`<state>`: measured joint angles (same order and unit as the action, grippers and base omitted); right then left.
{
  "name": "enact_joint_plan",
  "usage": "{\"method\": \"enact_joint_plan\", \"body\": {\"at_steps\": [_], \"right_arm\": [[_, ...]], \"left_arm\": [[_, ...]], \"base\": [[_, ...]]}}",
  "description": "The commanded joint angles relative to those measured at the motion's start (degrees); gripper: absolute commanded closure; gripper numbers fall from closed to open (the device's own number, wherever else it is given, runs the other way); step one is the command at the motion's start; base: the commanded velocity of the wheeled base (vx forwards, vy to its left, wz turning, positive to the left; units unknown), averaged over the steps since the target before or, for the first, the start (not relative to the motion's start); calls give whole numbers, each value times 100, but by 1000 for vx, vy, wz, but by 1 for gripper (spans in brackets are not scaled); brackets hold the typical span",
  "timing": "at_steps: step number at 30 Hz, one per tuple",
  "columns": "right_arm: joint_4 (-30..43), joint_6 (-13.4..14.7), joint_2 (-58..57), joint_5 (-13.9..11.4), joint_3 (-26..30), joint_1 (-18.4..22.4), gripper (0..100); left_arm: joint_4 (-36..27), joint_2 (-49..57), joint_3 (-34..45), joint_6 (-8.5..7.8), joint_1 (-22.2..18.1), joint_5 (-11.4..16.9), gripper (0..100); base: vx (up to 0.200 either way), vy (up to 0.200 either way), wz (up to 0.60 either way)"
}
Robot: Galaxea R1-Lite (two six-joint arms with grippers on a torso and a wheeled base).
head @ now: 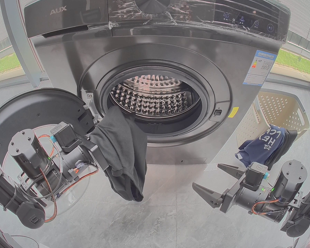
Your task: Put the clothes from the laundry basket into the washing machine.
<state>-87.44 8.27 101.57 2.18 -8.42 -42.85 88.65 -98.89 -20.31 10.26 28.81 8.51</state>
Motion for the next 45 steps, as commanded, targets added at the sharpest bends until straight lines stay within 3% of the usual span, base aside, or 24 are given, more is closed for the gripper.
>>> {"method": "enact_joint_plan", "body": {"at_steps": [1,8,14,18,21,26,37,45], "right_arm": [[-1,0,56,-7,-80,154,0],[-27,35,108,-7,-300,-224,0],[-36,96,398,-25,-327,-312,0],[-89,237,478,-7,-414,-971,0],[-97,255,943,-7,-713,-1191,0],[-97,175,1541,-42,-1311,-1314,0],[-54,88,2174,-130,-2981,-1270,0],[193,-88,2780,-174,-3886,-901,0]], "left_arm": [[3,1,89,2,-24,37,100],[3,-16,-26,-86,20,28,100],[3,28,-105,-104,20,46,100],[12,45,-342,-148,64,-16,100],[12,19,-421,-262,64,-16,100],[3,28,-456,-271,169,-34,100],[3,-43,-615,-297,477,-201,100],[3,-34,-676,-288,486,-236,100]], "base": [[0,0,0],[0,0,0],[0,0,0],[0,0,0],[0,0,0],[0,0,0],[0,0,0],[0,0,0]]}}
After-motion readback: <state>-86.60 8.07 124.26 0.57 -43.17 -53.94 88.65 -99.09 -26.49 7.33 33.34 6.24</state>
